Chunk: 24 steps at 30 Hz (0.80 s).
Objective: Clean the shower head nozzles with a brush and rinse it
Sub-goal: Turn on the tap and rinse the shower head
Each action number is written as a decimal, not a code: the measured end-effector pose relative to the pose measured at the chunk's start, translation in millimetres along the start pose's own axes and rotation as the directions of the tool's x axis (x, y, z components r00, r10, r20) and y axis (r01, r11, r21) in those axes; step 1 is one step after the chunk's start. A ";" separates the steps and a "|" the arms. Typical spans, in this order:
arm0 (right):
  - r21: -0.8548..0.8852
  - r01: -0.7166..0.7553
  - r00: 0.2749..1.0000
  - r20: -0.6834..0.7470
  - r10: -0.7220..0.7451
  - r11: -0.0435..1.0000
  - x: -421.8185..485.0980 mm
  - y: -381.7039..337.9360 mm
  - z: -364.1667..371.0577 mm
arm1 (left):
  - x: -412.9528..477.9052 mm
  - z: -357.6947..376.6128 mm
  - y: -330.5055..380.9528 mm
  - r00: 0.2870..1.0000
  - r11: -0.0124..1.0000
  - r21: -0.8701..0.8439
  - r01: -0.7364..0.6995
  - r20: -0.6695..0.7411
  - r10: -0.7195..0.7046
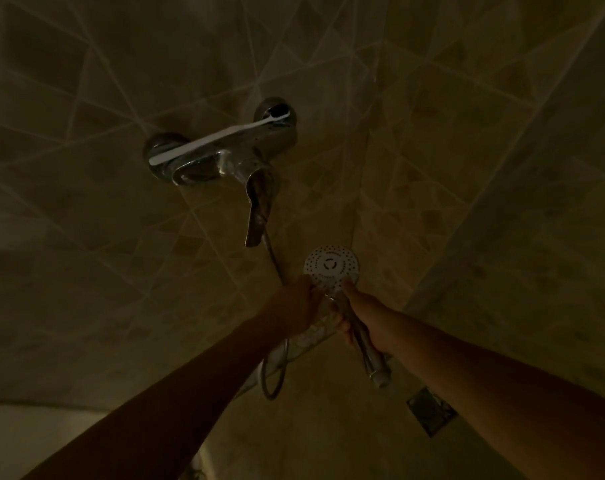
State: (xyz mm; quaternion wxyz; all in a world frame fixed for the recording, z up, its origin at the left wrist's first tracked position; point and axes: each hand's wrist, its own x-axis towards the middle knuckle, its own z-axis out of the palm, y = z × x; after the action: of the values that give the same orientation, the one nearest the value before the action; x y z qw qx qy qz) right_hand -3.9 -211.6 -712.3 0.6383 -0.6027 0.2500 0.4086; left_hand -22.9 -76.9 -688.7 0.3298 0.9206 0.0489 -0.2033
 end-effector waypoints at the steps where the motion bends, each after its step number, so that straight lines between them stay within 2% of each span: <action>1: -0.016 0.011 1.000 -0.001 -0.011 1.000 -0.3 0.2 -1.5 | 0.2 -0.7 -0.3 1.000 1.000 -0.007 0.014 -0.001 -0.014; 6: -0.137 0.050 0.998 -0.034 -0.055 0.989 0.3 2.2 -6.0 | 3.2 -8.7 -10.4 0.993 0.994 -0.040 0.104 -0.043 -0.106; 11: -0.176 0.062 0.998 -0.014 -0.065 0.982 -1.6 6.5 -6.3 | 10.6 -19.0 -4.8 0.985 0.985 -0.104 0.137 -0.094 -0.147; 13: -0.209 0.073 0.997 -0.002 -0.075 0.975 -2.8 8.3 -5.1 | 14.1 -18.9 1.6 0.988 0.989 -0.096 0.110 -0.097 -0.119; 17: -0.221 0.083 0.996 -0.001 -0.086 0.972 -4.6 12.2 -3.4 | 13.3 -8.9 13.9 0.997 0.999 0.037 0.025 -0.069 -0.022; 24: -0.172 0.074 0.997 -0.010 -0.076 0.982 -6.2 9.5 -6.8 | 7.0 0.8 -0.9 0.999 0.999 0.037 0.037 -0.019 -0.037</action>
State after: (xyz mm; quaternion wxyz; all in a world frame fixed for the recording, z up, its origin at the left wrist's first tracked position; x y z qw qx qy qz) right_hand -13.9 -220.2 -713.6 0.5970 -0.6675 0.1963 0.3992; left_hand -17.0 -77.0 -692.7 0.3084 0.9273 0.0652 -0.2017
